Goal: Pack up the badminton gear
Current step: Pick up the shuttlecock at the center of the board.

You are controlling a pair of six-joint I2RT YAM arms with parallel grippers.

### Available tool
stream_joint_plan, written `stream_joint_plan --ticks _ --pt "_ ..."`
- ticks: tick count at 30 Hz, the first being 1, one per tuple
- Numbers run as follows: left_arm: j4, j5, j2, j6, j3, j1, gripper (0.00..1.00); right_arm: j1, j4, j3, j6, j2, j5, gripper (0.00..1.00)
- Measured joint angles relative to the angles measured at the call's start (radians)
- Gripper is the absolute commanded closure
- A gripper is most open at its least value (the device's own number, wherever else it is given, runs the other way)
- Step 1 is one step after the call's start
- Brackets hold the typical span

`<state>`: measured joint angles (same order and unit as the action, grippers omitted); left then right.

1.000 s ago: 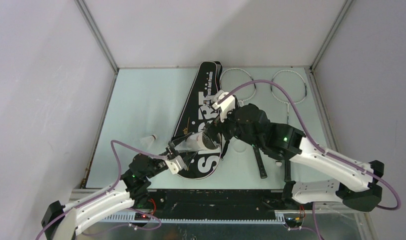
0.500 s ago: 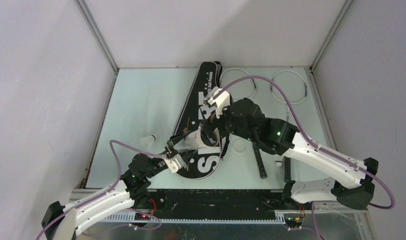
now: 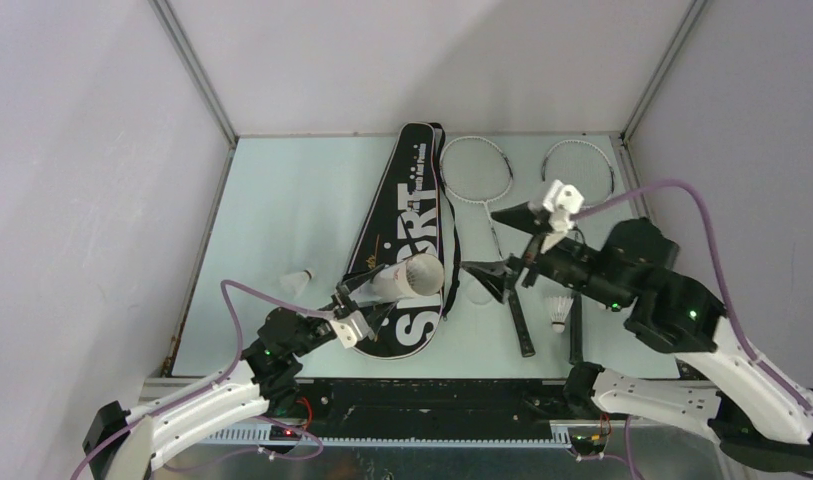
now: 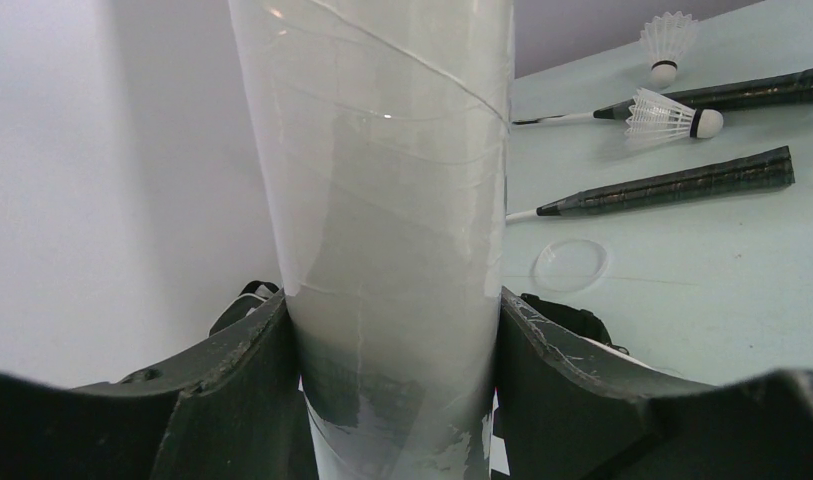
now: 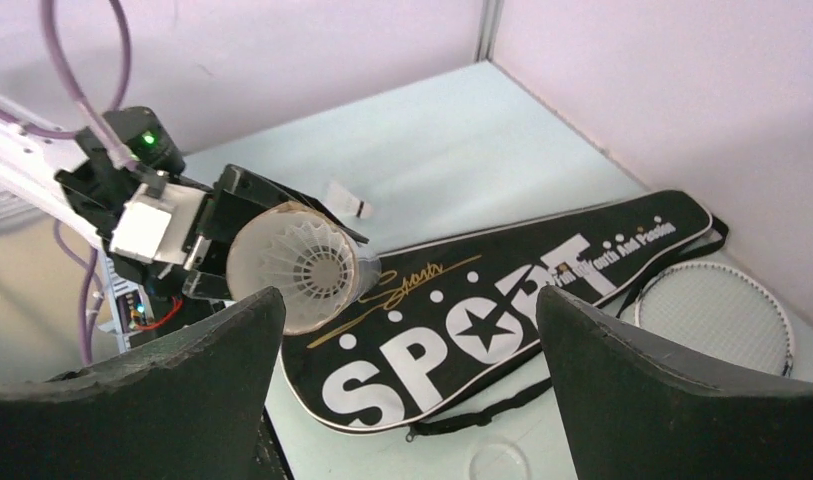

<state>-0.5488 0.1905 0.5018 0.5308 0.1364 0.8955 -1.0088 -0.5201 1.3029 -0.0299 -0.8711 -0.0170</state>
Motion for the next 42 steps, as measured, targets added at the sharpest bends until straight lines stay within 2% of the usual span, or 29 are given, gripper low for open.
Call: stream_joint_plan --ticks 5,9,12,17,24,29,34,42 --pt "0.0 0.0 0.0 0.0 0.0 0.0 0.48 0.029 0.011 -0.038 0.008 0.079 0.0 0.01" --pt "0.006 0.0 -0.008 0.0 0.0 0.0 0.48 0.108 -0.045 -0.038 0.114 0.058 0.192 0.01" --pt "0.02 0.0 -0.024 0.0 0.0 0.0 0.48 0.282 -0.173 0.01 0.259 -0.031 0.349 0.01" --pt "0.035 0.0 -0.038 0.0 0.0 0.0 0.48 0.545 -0.42 0.039 0.498 -0.249 0.478 0.02" --pt "0.039 0.0 -0.04 0.0 0.0 0.0 0.48 0.668 -0.619 -0.14 0.628 -0.428 0.531 0.01" --pt "0.043 0.0 -0.045 0.0 0.0 0.0 0.48 0.72 -0.606 -0.264 0.658 -0.443 0.465 0.09" --pt "0.043 0.002 -0.045 0.0 0.0 0.0 0.49 0.82 -0.533 -0.372 0.735 -0.463 0.406 0.1" --pt "0.043 0.005 -0.044 0.0 0.0 0.0 0.49 0.856 -0.414 -0.415 0.884 -0.481 0.401 0.15"
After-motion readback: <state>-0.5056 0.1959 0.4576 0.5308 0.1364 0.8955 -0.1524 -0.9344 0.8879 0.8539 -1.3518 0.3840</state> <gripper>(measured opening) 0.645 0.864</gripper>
